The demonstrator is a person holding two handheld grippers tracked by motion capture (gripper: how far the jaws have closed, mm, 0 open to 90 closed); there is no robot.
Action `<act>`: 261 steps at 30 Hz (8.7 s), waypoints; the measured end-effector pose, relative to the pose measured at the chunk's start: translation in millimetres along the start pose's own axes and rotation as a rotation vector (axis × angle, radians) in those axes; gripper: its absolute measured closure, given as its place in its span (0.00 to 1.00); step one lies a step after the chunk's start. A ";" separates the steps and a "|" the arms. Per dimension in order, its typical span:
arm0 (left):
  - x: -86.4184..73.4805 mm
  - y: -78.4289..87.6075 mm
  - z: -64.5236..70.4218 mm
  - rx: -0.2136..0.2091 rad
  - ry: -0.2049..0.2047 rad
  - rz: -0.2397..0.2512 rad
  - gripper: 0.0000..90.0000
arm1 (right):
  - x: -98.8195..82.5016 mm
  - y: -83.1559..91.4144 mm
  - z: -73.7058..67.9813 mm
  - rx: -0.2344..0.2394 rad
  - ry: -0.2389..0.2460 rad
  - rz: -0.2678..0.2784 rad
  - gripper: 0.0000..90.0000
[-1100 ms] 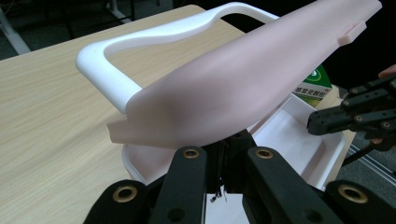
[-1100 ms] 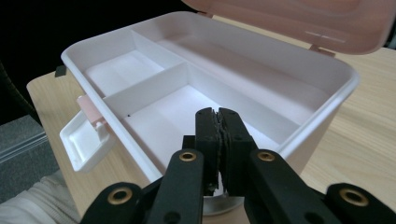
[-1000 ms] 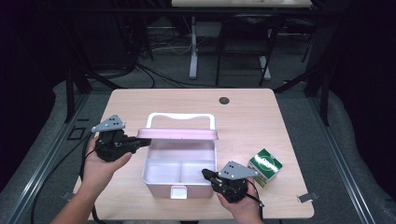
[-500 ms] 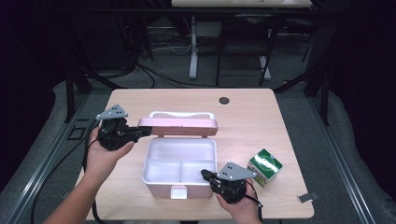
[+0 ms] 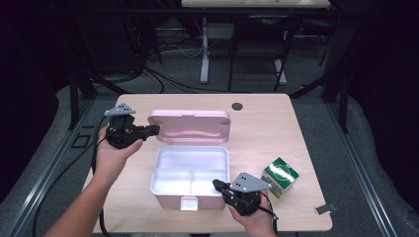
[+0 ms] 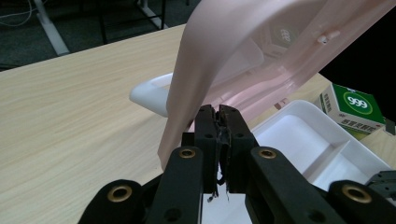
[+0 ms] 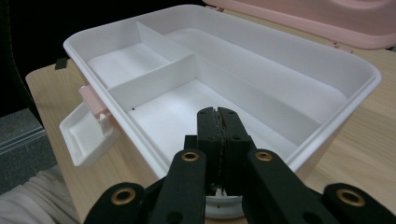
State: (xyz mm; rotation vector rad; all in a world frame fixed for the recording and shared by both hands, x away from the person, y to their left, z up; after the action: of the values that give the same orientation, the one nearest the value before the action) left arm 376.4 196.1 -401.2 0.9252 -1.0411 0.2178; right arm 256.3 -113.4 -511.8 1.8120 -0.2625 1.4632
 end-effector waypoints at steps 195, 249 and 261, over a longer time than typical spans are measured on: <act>10.0 -68.0 95.6 -0.124 -0.858 -0.858 0.99 | -1.4 45.4 46.8 -0.089 -0.129 0.072 0.70; -39.2 22.7 -76.0 0.219 -0.043 -0.849 0.99 | -3.6 41.5 45.3 -0.088 -0.126 0.052 0.68; -76.1 -6.9 -90.3 0.205 0.018 -0.872 0.99 | -4.0 40.3 45.4 -0.086 -0.129 0.061 0.67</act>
State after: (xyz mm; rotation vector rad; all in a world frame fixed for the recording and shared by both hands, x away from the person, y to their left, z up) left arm 398.7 278.3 -483.3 1.4743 -0.5266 -0.4019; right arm 264.7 -172.4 -499.6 1.8450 -0.4420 1.3576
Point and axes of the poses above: each handheld gripper's, and its own axes: y roughly backward along the jaws, x roughly out of its top, z roughly to its right, the point moved 2 cm from there along -y, roughly forward along the jaws, and after that the axes turned 1 degree about -z, right-handed, at the moved point
